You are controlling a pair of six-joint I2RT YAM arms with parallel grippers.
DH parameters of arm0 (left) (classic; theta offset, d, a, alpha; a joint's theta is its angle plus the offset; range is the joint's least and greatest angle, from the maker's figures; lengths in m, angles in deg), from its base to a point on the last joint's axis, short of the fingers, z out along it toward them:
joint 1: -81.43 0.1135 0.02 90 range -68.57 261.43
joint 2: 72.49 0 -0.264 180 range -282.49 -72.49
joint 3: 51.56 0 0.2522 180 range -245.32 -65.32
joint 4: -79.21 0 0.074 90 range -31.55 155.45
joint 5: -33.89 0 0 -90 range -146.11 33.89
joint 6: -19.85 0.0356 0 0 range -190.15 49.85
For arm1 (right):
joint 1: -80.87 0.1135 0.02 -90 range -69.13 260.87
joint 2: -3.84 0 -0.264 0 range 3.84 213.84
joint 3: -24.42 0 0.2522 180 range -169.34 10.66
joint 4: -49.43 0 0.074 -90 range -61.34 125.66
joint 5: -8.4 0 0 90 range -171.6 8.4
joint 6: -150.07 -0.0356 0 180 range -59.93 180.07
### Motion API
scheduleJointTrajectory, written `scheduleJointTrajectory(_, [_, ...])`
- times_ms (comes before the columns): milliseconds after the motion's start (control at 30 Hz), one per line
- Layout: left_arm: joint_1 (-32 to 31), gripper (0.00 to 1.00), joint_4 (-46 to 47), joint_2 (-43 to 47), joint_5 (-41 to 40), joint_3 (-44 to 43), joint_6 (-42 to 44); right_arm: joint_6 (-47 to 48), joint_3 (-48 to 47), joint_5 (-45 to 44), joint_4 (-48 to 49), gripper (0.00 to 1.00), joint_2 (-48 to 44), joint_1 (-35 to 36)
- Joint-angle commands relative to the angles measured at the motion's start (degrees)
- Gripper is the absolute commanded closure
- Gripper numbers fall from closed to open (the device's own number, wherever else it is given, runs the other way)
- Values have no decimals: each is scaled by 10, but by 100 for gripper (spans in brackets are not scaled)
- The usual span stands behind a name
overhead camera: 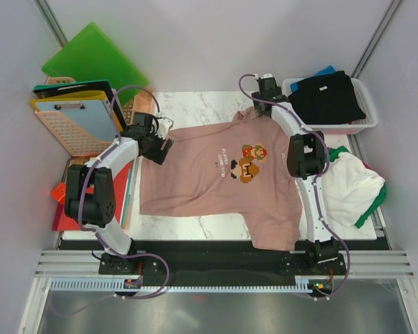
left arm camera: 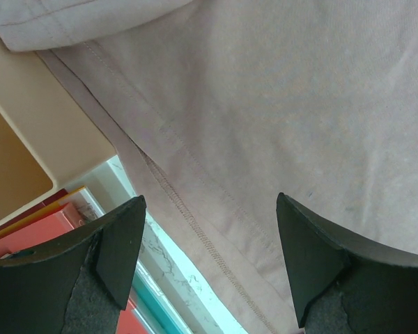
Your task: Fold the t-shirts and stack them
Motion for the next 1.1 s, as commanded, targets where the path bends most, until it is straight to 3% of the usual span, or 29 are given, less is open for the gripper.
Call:
scheduleJointTrajectory(0, [0,18,4,-10,7,-15,-1,-19,24,-23,62,24,-15,-42])
scheduleJointTrajectory(300, [-1,18,2,-25,7,-30,1,-28,38,-8,105,37,2,-43])
scheduleJointTrajectory(367, [-1,18,1,-24,8,-26,1,-29,48,-2,117,52,-1,-43])
scheduleJointTrajectory(533, [-1,18,0,-22,4,-22,4,-29,68,9,131,77,-6,-43])
scheduleJointTrajectory(567, [-1,18,0,-22,4,-23,4,-29,70,10,131,88,-6,-44])
scheduleJointTrajectory(667, [-1,18,-4,-20,4,-27,2,-28,78,9,132,98,-11,-43])
scheduleJointTrajectory(833, [-1,18,-6,-15,3,-26,-1,-17,104,26,139,94,-31,-43])
scheduleJointTrajectory(900, [-1,18,-4,-11,4,-24,-3,-17,126,27,150,100,-46,-43])
scheduleJointTrajectory(1067, [-1,18,-5,-7,6,-25,-3,-19,190,45,203,100,-102,-43])
